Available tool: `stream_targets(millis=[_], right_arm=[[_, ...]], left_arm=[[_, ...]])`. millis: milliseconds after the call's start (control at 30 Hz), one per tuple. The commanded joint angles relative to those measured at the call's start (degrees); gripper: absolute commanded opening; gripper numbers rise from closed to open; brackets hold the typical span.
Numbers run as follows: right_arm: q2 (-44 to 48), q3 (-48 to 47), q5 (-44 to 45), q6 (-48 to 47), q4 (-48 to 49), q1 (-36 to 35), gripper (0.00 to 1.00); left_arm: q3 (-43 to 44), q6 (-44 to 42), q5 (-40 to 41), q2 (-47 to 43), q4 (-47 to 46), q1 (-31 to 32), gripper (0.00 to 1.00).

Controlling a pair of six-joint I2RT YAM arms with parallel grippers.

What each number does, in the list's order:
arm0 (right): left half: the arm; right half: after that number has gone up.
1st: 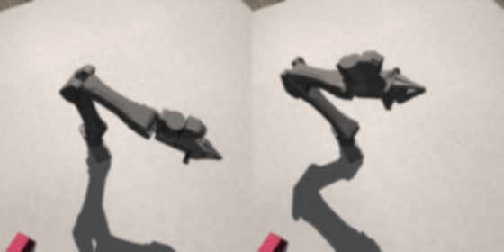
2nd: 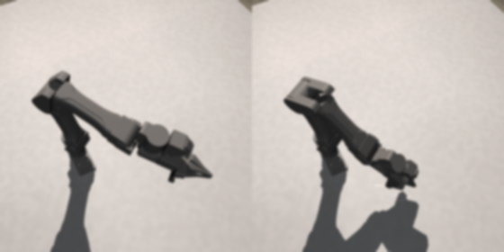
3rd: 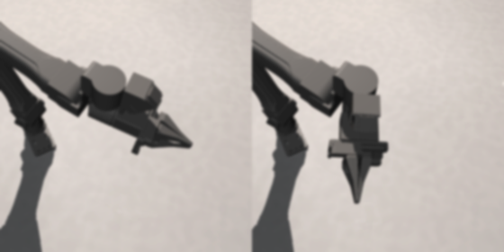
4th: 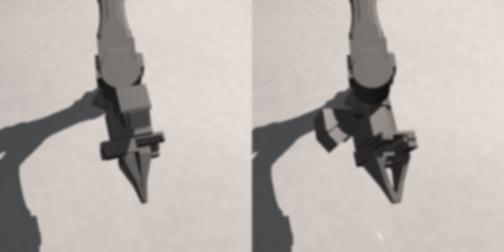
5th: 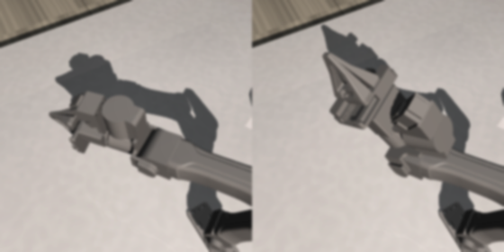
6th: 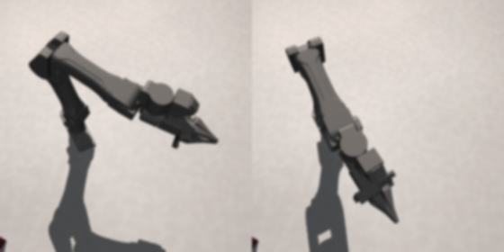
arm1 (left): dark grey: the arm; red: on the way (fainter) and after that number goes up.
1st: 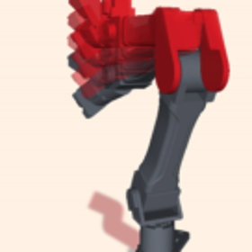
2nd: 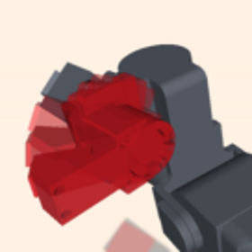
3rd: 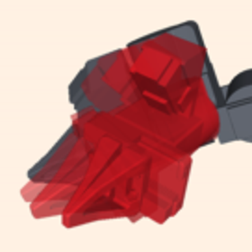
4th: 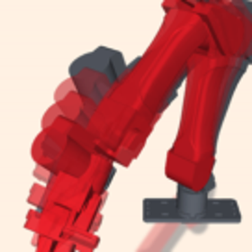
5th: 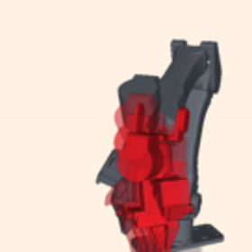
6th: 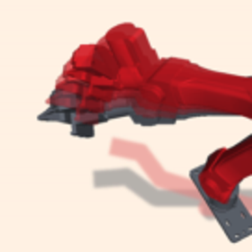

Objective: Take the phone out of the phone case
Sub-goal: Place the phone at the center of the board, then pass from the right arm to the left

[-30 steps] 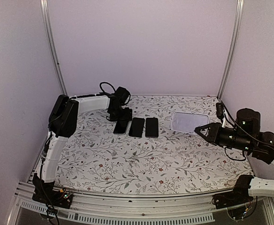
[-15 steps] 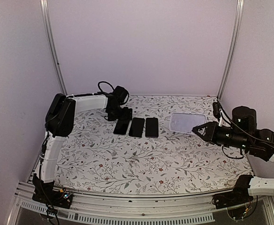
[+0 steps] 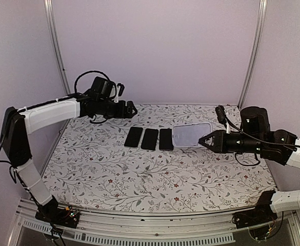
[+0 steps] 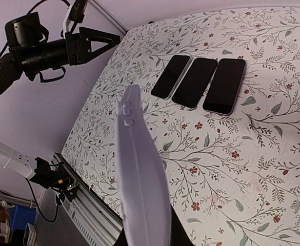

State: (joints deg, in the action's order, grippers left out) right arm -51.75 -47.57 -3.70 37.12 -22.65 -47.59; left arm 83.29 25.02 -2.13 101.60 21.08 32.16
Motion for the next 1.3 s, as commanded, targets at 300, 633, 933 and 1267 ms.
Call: stream_targets(millis=[300,633,933,1267], right_arm=[[-14.36,-8.38,-15.13,-13.18,-3.42,0.07,0.06],[-19.32,-10.85,-19.15,-16.29,-8.34,-0.58,0.05],[-24.89,-16.38,-21.07,-17.75,-13.37,-2.15,0.04],[-28.25,-20.5,-21.33,-19.66,-15.06,-5.2,0.03]], left_arm=[[-18.61,-18.8,-10.47,-22.81,-11.09,9.26,0.93],[-22.86,-24.21,-8.21,-26.65,-10.1,18.69,0.86],[-23.04,-29.21,-2.67,-28.27,-7.81,28.02,0.78],[-22.72,-30.2,5.28,-24.79,-6.16,32.04,0.65]])
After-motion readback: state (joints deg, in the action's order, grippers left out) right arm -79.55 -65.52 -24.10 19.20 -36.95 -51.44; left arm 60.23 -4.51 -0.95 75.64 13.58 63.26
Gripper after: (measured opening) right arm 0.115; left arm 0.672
